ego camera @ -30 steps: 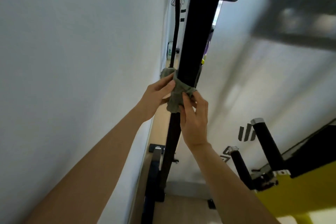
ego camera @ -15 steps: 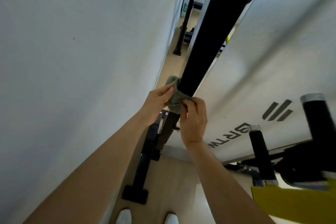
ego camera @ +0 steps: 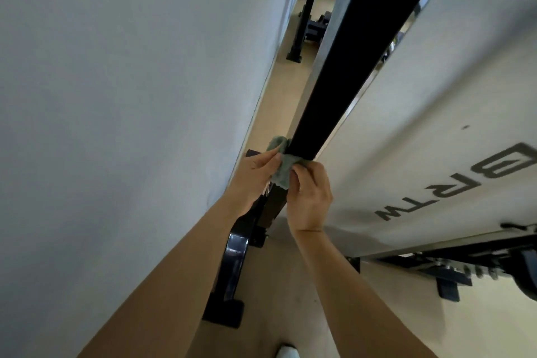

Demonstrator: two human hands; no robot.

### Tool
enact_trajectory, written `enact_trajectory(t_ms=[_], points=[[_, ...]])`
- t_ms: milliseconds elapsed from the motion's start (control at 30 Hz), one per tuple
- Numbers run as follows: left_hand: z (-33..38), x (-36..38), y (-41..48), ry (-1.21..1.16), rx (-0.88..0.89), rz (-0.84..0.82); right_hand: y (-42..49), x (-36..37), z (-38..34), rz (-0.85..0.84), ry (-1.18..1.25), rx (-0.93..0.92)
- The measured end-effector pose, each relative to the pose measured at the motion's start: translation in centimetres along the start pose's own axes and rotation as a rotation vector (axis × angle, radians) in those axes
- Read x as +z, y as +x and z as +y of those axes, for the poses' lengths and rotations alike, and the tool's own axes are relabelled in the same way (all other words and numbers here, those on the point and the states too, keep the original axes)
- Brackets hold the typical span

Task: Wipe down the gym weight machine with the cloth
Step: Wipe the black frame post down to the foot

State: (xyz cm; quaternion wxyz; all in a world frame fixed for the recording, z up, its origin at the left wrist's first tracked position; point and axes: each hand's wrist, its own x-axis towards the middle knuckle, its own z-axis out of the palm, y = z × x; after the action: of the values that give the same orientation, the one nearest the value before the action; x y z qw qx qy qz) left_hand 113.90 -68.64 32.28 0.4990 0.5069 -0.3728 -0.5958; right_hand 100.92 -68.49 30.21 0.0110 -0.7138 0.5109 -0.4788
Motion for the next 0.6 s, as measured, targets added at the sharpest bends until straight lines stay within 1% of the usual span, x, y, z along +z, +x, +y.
enact_trajectory(t_ms=[133,367,533,600], points=[[-6.5,-1.7,1.8,0.003,0.014,-0.017,-3.7,3.8,2.8,0.034,-0.047,-0.073],[-16.8,-3.8,5.3,-0.011,0.056,-0.031,-12.5,9.0,10.0,-0.013,0.016,0.031],[-24.0,-5.3,7.8,0.064,0.076,-0.005,-16.8,13.0,14.0,0.035,0.084,0.005],[-26.5,-6.0,8.8,0.085,0.071,-0.003,-18.5,14.3,15.8,0.026,0.096,0.005]])
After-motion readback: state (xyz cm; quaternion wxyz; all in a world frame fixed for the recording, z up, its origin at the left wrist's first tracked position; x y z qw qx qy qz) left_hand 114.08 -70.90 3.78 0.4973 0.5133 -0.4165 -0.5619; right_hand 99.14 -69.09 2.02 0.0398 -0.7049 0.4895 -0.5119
